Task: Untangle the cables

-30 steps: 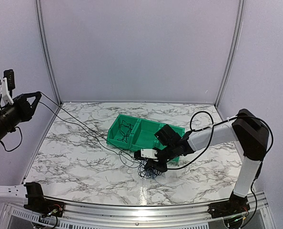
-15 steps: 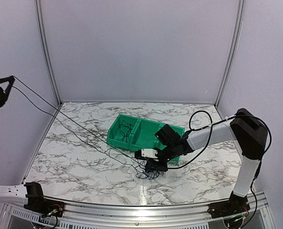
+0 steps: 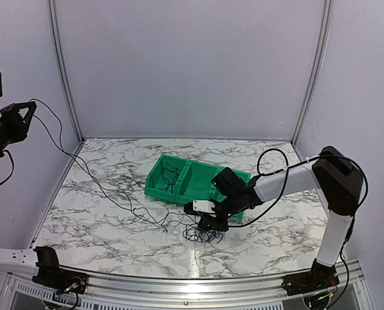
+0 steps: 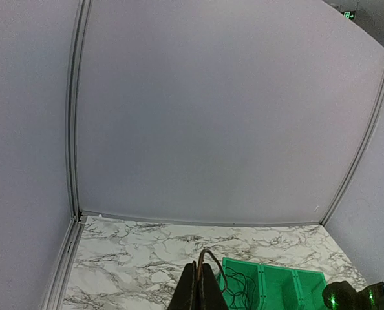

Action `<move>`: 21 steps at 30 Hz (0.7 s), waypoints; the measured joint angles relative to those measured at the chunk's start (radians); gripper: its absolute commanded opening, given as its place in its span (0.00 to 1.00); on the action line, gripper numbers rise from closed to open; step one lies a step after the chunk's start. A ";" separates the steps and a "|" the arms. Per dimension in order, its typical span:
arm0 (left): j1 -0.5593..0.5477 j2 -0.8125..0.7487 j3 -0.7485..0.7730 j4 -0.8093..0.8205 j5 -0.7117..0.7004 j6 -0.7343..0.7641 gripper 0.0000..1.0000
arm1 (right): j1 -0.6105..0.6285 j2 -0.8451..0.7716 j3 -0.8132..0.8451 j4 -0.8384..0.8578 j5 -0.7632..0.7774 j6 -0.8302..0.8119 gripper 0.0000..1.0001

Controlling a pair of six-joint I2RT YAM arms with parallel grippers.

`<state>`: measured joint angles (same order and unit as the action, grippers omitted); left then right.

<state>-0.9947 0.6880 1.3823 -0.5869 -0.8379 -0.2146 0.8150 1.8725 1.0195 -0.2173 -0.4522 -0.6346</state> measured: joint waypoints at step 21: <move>0.001 0.125 0.374 0.033 -0.087 0.266 0.00 | -0.021 0.000 -0.002 -0.005 -0.011 0.002 0.04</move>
<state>-0.9939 0.8131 1.7565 -0.5537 -0.9245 0.0517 0.7937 1.8721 1.0180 -0.2226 -0.4633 -0.6323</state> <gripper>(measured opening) 0.013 0.047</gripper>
